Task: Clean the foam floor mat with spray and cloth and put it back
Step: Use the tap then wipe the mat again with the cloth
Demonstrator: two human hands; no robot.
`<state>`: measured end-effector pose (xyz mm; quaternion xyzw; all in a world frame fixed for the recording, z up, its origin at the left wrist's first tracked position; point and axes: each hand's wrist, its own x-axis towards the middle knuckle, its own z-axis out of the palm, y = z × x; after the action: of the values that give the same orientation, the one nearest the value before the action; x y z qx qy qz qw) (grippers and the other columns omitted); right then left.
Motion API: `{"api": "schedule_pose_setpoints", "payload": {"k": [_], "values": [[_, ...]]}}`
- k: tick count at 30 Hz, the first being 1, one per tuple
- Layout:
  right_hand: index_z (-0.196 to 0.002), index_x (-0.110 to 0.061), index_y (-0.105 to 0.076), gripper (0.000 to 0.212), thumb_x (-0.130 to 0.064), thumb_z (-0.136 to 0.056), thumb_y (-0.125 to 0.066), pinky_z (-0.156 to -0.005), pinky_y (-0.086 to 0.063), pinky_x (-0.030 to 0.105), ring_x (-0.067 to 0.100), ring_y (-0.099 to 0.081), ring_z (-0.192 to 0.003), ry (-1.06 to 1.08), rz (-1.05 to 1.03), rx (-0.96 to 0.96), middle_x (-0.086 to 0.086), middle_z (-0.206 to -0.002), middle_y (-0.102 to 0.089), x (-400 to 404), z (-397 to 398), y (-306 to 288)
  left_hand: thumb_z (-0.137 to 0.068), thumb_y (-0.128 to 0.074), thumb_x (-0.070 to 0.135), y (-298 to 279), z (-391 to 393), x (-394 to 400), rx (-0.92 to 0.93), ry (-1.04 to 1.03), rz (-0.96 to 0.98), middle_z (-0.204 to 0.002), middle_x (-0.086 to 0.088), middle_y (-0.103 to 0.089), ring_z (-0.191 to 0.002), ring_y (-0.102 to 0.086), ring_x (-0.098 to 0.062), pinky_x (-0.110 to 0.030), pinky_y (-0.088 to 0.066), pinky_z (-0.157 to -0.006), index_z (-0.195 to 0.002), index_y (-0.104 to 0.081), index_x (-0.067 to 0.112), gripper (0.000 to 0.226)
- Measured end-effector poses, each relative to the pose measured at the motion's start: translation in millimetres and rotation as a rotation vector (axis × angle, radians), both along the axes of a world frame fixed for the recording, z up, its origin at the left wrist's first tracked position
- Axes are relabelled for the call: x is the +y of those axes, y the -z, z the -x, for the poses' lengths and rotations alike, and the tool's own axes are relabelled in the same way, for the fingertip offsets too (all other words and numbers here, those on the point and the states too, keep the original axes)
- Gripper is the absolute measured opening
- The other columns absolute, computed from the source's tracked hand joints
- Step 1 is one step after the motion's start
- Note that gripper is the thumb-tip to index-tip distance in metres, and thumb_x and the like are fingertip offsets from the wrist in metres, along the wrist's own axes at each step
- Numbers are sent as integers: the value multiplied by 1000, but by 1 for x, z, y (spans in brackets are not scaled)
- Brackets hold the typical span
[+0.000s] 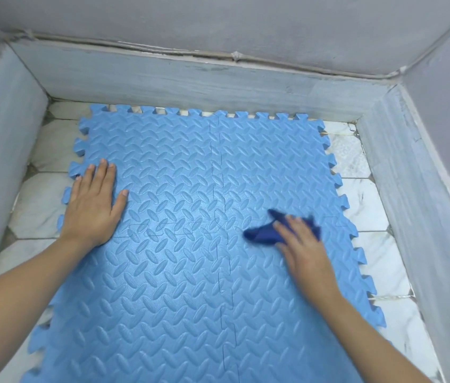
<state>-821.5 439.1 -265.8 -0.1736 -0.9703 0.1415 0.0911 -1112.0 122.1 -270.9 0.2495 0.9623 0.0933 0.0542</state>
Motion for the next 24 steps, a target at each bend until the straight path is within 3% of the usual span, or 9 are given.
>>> {"api": "schedule_pose_setpoints", "payload": {"k": [3,5,10,14,16,19,21,24], "values": [[-142,-23,-49,43,-37,-102,-40,-117,-15,61,28,-29,-145,440,69,-24,7,-151,-43,8,17,-8,-94,-10,55,-1,1,1,-33,4,35,-162,-5,-6,-149,-2,-25,-41,-1,-119,-154,-10,13,74],[-143,-21,-48,43,-34,-103,-41,-119,-16,55,28,-26,-146,461,121,-18,9,-153,-40,-9,28,-11,-98,-13,54,-5,1,1,-90,4,44,-162,-5,-1,-149,2,-25,-44,-1,-120,-154,-7,12,71],[-137,-16,-55,48,-41,-103,-31,-113,-34,51,32,-42,-139,-2,99,-52,14,-144,-50,-99,32,-11,-97,-31,52,-28,-26,-17,-126,42,2,-162,-7,0,-149,4,-21,-41,2,-120,-154,-10,11,73],[-134,-21,-55,41,-26,-93,-56,-102,-44,56,32,-50,-132,-388,96,-39,12,-140,-56,-193,19,-3,-94,-29,61,-23,-71,-42,-179,-27,62,-161,-8,10,-148,12,-22,-42,6,-119,-154,1,14,81],[-135,-25,-55,41,-20,-94,-56,-106,-41,54,31,-49,-133,-653,74,-19,11,-141,-55,-232,5,1,-92,-22,65,-18,-74,-47,-207,-10,111,-160,-6,16,-147,17,-21,-42,8,-119,-153,9,17,84],[-142,-31,-49,44,-12,-104,-38,-116,-29,49,30,-43,-137,-1036,12,-11,11,-145,-50,-255,-23,3,-90,-16,68,-18,-69,-47,-229,17,147,-159,-6,22,-146,20,-21,-43,9,-119,-152,15,17,86],[-141,-33,-50,44,-12,-106,-37,-117,-27,44,27,-43,-138,-1088,-29,7,8,-144,-51,-240,-38,1,-89,-14,70,-18,-66,-47,-238,32,157,-159,-5,23,-146,21,-21,-43,9,-119,-152,15,17,87],[-140,-32,-52,41,-13,-105,-41,-118,-26,43,25,-38,-142,-980,-16,22,6,-147,-50,-194,-57,1,-88,-17,70,-17,-63,-49,-216,53,152,-160,-7,19,-147,17,-22,-44,7,-119,-152,12,16,88]]}}
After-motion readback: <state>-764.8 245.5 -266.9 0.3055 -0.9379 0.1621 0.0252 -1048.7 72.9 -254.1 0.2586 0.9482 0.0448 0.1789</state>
